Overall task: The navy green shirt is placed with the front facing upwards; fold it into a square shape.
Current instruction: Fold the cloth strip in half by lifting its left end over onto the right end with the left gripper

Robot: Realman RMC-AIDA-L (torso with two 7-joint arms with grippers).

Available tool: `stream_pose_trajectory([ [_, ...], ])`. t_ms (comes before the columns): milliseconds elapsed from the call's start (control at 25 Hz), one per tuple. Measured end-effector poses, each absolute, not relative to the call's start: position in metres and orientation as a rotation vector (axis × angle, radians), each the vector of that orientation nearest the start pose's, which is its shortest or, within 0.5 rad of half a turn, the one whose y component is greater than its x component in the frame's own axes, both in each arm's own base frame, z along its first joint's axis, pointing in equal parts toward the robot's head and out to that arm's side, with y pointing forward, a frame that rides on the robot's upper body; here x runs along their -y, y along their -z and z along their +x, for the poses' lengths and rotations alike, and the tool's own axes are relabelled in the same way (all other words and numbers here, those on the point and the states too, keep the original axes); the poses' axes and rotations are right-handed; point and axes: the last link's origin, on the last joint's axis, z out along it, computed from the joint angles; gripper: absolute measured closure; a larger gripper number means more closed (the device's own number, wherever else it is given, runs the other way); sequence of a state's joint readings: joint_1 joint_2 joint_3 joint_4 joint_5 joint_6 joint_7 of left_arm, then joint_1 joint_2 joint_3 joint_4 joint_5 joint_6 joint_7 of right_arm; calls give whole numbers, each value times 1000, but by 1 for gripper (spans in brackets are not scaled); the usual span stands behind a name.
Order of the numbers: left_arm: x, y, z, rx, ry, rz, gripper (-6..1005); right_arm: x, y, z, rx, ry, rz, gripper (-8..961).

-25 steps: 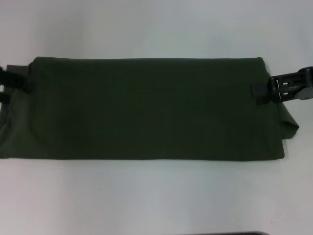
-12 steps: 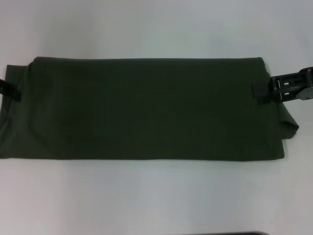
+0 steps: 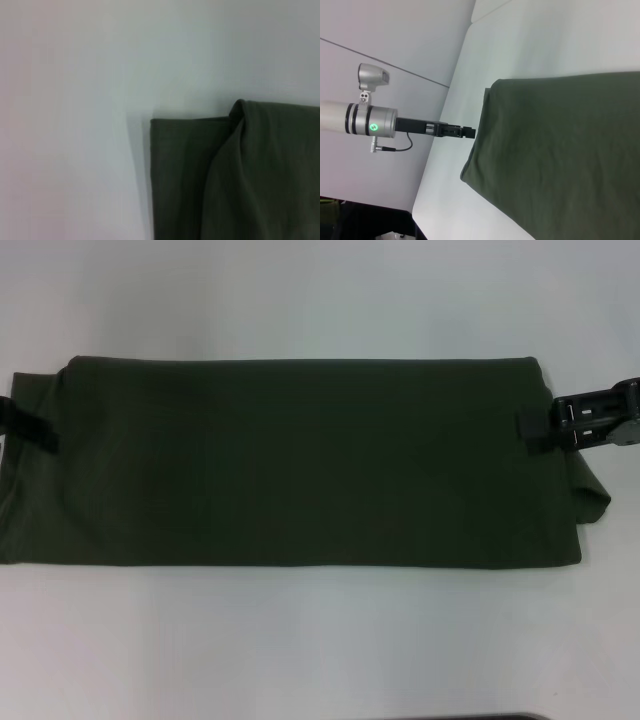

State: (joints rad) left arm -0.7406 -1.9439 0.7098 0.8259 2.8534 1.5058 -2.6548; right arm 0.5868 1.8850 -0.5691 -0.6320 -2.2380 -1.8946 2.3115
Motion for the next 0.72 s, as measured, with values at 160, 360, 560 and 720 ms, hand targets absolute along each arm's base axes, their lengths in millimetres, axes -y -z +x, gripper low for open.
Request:
stream_pose_trajectory([
  [160, -381, -73, -305, 1742, -354, -2005, 180, -312, -73, 281, -1945, -540, -2553, 102],
  [360, -383, -72, -305, 1733, -374, -1989, 180, -312, -73, 280, -1948, -540, -2553, 101],
  [560, -384, -73, -306, 1728, -385, -1983, 181, -312, -73, 280, -1950, -541, -2553, 101],
  [720, -383, -73, -308, 1733, -387, -1976, 182, -312, -73, 280, -1952, -541, -2553, 101],
])
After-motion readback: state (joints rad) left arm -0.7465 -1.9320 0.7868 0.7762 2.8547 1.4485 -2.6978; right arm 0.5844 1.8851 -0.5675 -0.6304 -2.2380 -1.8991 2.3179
